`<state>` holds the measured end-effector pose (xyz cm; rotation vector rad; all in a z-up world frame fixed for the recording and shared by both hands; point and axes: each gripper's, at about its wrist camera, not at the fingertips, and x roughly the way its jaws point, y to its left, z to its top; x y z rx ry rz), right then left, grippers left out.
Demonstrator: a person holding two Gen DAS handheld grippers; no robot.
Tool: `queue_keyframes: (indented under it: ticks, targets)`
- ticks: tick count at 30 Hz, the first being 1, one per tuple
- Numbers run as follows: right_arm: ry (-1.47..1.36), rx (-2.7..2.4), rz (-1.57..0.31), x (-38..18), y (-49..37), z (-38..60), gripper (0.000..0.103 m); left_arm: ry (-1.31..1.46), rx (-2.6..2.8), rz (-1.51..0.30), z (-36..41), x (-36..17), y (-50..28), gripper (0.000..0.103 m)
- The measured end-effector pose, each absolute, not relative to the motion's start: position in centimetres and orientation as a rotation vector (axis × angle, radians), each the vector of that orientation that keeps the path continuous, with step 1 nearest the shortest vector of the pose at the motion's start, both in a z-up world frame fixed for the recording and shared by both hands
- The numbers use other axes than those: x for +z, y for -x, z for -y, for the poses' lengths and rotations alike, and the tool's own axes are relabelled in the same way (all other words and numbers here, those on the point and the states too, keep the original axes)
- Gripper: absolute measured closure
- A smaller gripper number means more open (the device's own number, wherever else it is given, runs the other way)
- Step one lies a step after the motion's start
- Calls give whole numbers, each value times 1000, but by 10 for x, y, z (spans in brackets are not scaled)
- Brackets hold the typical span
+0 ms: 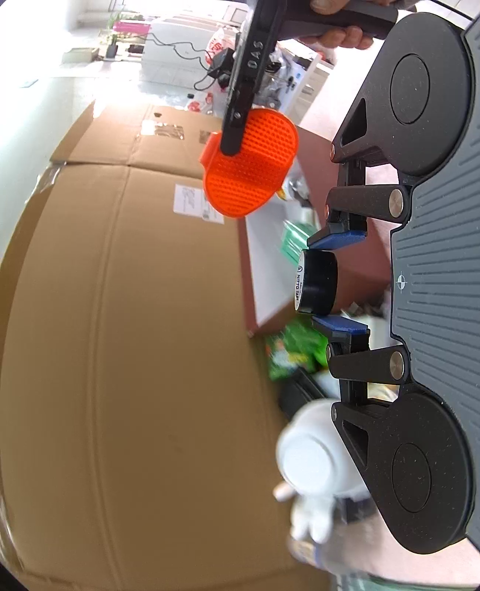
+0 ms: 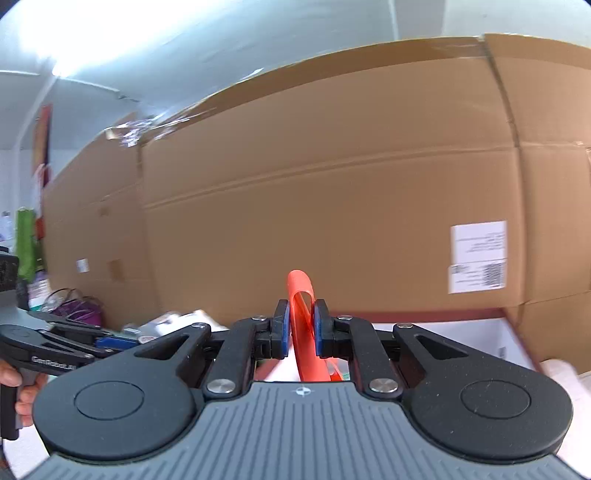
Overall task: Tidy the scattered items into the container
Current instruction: 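Carry tape roll and orange brush into the maroon box and release both, then withdraw both grippers from the box back over the pile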
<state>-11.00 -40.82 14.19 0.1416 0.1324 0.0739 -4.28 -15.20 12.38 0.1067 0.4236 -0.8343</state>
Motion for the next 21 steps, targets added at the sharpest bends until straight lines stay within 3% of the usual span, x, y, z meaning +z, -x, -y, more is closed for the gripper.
queue_keyframes:
  ticks: [8, 10, 12, 13, 15, 21]
  targets:
    - [-183, -67, -209, 123, 69, 462, 88, -190, -789, -491, 258, 112, 0, 63]
    - [-185, -78, -244, 115, 58, 467, 87, -220, -776, -515, 275, 103, -8, 58]
    - [-172, -97, -245, 111, 54, 468, 83, -223, -773, -535, 286, 99, -15, 40]
    - [-168, -115, -245, 109, 52, 469, 80, -221, -773, -547, 290, 98, -17, 27]
    - [-175, -128, -234, 107, 54, 472, 43, -219, -775, -547, 293, 99, -18, 20]
    - [-152, -126, -199, 108, 63, 471, 39, -188, -791, -539, 278, 109, -18, 18]
